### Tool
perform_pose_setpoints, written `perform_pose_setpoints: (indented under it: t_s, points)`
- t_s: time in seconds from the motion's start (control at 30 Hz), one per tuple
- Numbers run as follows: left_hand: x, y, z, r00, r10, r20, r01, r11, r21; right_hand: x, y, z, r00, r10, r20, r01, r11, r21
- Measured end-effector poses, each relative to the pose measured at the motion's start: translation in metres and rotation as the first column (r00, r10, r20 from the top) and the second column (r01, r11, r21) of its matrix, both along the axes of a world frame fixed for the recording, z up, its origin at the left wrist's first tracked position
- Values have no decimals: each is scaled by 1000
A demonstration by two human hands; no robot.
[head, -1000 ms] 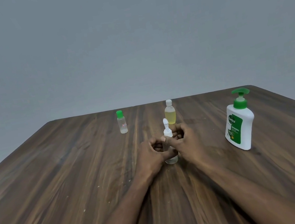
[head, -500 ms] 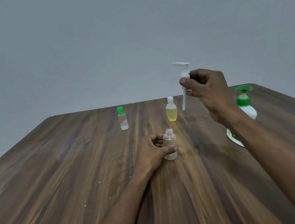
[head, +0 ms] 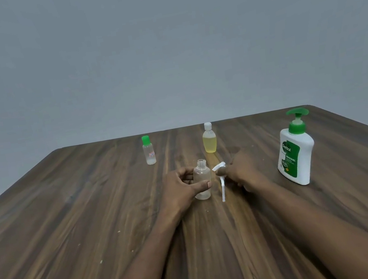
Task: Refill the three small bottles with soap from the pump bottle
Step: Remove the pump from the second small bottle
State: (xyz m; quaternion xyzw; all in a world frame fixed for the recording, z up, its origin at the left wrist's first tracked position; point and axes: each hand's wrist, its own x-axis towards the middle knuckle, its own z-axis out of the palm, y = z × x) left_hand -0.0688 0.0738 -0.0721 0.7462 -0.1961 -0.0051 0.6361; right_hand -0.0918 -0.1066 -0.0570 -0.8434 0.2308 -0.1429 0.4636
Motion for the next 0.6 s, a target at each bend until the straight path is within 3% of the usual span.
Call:
perform_pose_setpoints:
  t_s: [0.13,0.33,0.53,0.6]
  points:
    - [0,0,0,1000,-15,3,15,1000,3,-2,0,1,1000,5,-22,-8,989,-147]
    - [1,-2,-3,999,-22,49,20,999,31,-6,-7,-1,998,42,-40,-46,994,-96]
    - [3,-2,-5,998,0,62,-1,1000,17,-8,-8,13,997,-10,-82,-13,960,-279]
    - [4,-1,-5,998,9,64,-9,1000,4,-6,-5,14,995,11,-102,-37,968,-248]
